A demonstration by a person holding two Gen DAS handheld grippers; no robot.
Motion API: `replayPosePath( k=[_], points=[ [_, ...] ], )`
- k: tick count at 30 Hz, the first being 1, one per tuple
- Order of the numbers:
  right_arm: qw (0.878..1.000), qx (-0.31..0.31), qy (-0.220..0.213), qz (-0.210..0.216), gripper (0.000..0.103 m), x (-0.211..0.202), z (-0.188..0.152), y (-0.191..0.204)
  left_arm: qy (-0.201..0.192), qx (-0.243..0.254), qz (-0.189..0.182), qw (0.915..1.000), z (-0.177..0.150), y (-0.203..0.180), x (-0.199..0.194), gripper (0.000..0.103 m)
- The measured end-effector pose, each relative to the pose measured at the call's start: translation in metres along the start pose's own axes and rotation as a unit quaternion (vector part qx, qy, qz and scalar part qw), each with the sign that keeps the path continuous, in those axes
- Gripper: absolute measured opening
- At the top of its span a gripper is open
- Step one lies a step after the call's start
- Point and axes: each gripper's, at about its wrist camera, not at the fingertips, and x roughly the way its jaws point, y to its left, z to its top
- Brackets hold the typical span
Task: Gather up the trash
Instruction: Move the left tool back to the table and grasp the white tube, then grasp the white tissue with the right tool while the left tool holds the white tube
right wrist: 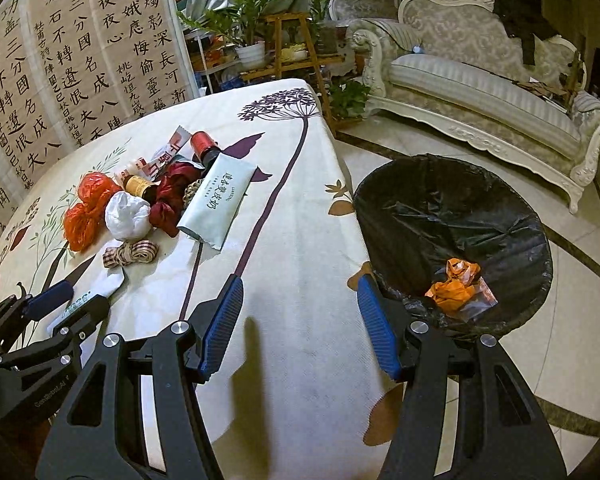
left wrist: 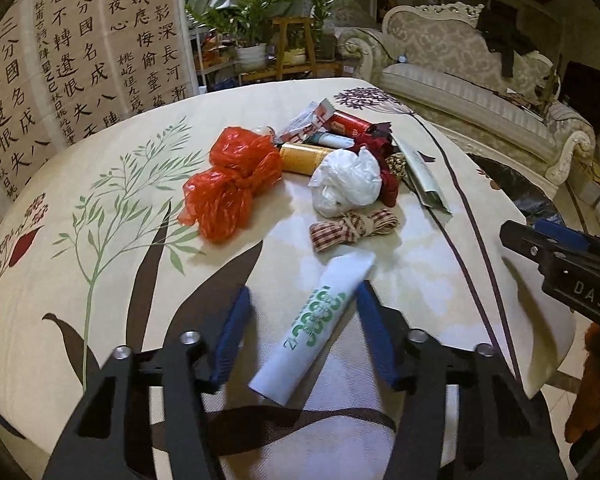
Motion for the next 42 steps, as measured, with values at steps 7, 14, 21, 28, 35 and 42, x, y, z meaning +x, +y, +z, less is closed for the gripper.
replayPosePath(
  k=[7, 14, 21, 28, 35, 42],
  points=[
    [1.000, -0.005, 0.002, 0.002, 0.058, 0.002, 0.000, 0.005, -0.006, 0.018, -0.007, 0.9998, -0.002, -0.006, -0.003, 0.024],
    [1.000, -0.010, 0.002, 0.004, 0.058, 0.002, 0.002, 0.009, -0.013, 0.014, -0.012, 0.9998, -0.005, -0.007, -0.007, 0.019],
    [1.000, -0.017, -0.002, 0.009, 0.058, 0.001, 0.007, 0.018, -0.024, -0.011, -0.018, 0.9995, -0.001, 0.002, -0.022, 0.018],
    [0.999, -0.043, -0.009, 0.028, 0.058, 0.003, 0.018, 0.044, -0.047, -0.044, 0.002, 0.9979, 0.008, 0.026, -0.034, 0.018],
    [0.995, -0.073, -0.022, 0.057, 0.058, 0.006, 0.037, 0.081, -0.051, -0.081, 0.032, 0.9948, 0.018, 0.060, -0.025, 0.018],
    [0.993, -0.092, -0.015, 0.070, 0.058, 0.020, 0.047, 0.109, -0.050, -0.102, 0.053, 0.9922, 0.023, 0.089, -0.016, 0.018]
  ],
)
